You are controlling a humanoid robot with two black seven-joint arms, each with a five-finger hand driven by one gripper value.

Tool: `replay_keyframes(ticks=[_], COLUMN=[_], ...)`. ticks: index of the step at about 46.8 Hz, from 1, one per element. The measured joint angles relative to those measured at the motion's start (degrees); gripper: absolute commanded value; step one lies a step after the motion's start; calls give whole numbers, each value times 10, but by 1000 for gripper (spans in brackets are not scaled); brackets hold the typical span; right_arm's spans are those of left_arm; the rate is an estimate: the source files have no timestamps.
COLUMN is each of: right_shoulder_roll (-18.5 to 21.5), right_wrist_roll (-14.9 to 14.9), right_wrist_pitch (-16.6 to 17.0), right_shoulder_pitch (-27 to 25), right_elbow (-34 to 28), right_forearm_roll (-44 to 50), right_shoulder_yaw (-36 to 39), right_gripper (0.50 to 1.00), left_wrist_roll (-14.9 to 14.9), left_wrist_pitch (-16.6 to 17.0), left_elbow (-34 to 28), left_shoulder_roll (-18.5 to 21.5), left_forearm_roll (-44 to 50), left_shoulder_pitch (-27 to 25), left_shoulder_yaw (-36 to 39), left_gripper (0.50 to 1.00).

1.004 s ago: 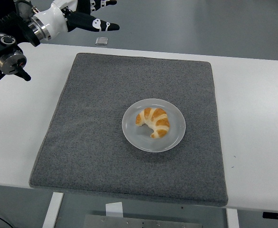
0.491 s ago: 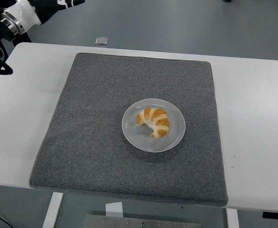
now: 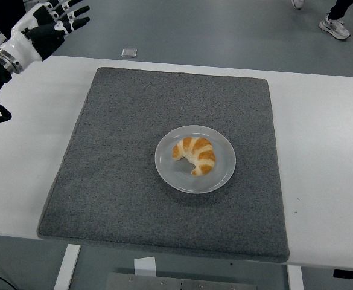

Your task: Place the bread on the plate

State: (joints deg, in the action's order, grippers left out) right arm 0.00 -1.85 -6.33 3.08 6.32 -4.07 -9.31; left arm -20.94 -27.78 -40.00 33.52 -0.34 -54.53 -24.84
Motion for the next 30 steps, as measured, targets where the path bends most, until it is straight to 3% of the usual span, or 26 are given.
replay_keyframes(ticks=[17, 30], right_shoulder_roll=[0, 0], right_wrist_roll=[0, -1], right_wrist_pitch=[1, -6], right_shoulder_pitch=[5, 10], right_elbow=[4, 5], right_forearm_roll=[1, 0], right_shoulder_yaw=[0, 1], right_gripper=[952, 952], left_wrist_roll=[-1, -2], left_wrist_pitch=[0, 0], left_elbow=[0, 0], left_shoulder_roll=[-33, -35], left_forearm_roll=[-5, -6], left_shoulder_pitch=[31, 35], left_shoulder_yaw=[0, 1], left_gripper=[990, 992])
